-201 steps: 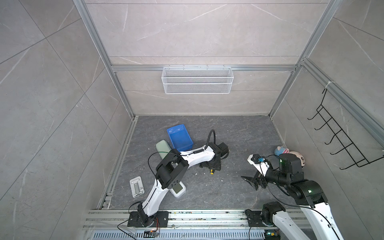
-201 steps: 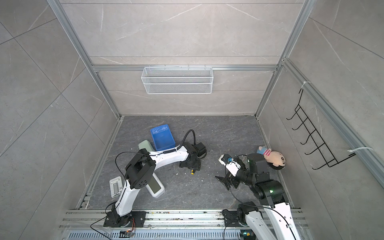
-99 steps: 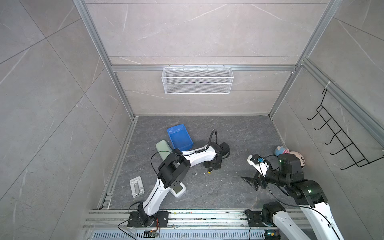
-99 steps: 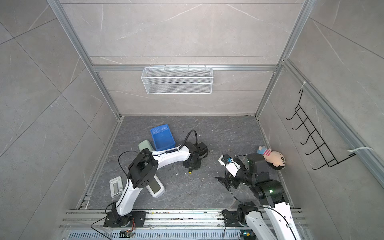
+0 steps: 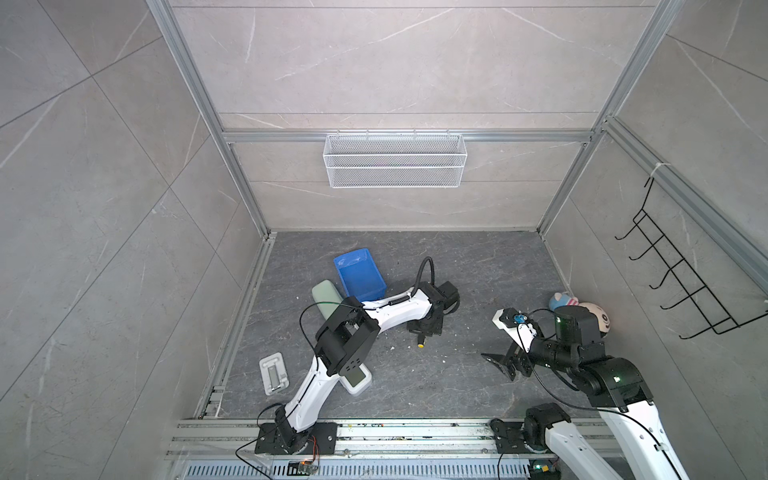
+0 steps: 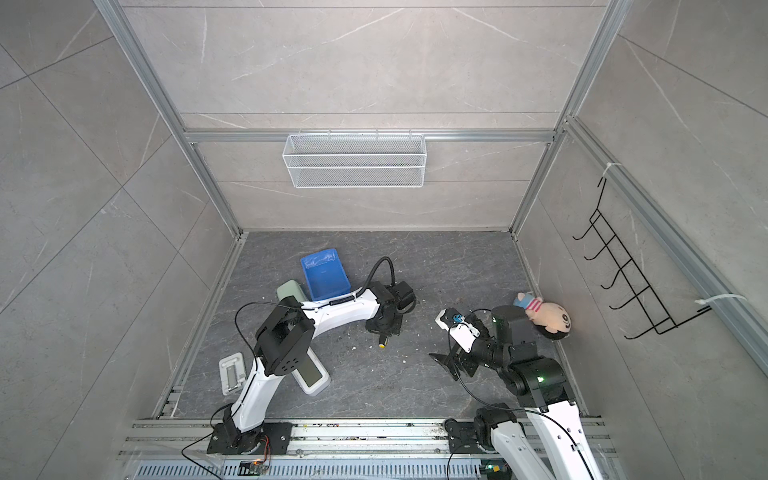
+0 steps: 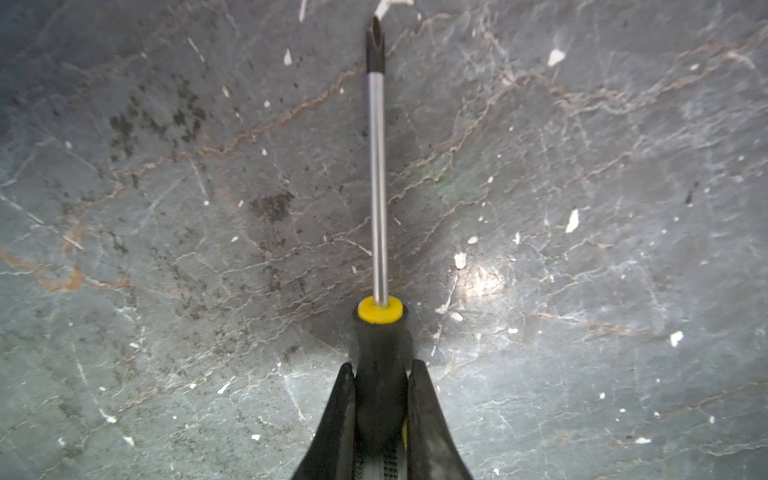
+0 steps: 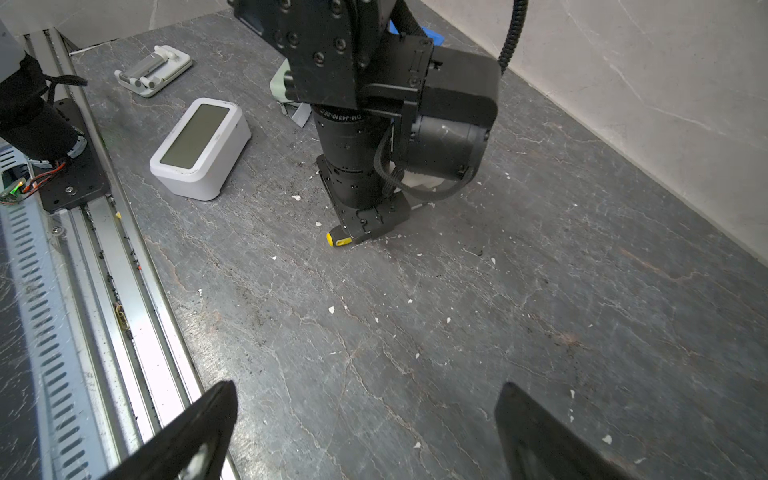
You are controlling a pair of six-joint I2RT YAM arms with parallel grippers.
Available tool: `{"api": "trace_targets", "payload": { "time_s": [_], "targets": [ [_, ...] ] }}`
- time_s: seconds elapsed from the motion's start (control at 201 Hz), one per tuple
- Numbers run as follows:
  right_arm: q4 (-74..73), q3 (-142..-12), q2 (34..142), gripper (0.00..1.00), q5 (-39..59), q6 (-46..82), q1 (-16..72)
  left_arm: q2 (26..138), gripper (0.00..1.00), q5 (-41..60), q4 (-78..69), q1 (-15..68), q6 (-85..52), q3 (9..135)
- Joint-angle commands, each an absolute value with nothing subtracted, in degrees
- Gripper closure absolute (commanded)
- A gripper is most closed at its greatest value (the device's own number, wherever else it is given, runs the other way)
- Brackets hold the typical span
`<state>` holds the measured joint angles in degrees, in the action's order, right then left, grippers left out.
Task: Put the screwdriver in the bin
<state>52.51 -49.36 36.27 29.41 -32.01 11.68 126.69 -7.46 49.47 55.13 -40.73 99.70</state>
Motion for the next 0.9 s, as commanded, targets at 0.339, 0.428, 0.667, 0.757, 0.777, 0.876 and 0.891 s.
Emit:
{"api": "trace_targets", "payload": {
  "time_s": [0.339, 0.428, 0.667, 0.757, 0.777, 0.876, 0.891],
  "targets": [
    [53.1, -50.98, 37.07, 0.01, 30.69, -31.95, 12.11, 120.89, 1.0, -10.02, 52.03, 55.51, -40.25, 99.76],
    [53.01, -51.29, 37.09, 0.01, 31.07, -31.71, 12.06, 119.94, 1.0, -10.63, 52.14, 55.46, -40.09, 100.01],
    [51.35, -52.98, 37.33, 0.01, 32.65, -29.95, 12.09, 119.12, 1.0, -11.19, 52.9, 54.71, -39.84, 103.25],
    [49.89, -53.01, 37.36, 0.01, 33.37, -29.24, 12.09, 118.66, 1.0, -11.54, 53.21, 54.03, -39.64, 104.51],
    [49.3, -52.92, 37.38, 0.01, 33.54, -29.0, 12.1, 118.57, 1.0, -11.56, 53.32, 53.76, -39.64, 104.78],
    [45.6, -52.32, 37.29, 0.01, 34.31, -26.68, 12.13, 117.73, 1.0, -11.52, 53.33, 52.35, -39.65, 105.46],
    [44.86, -52.17, 37.29, 0.01, 34.43, -26.27, 12.17, 117.57, 1.0, -11.66, 53.19, 52.12, -39.64, 105.42]
  ]
}}
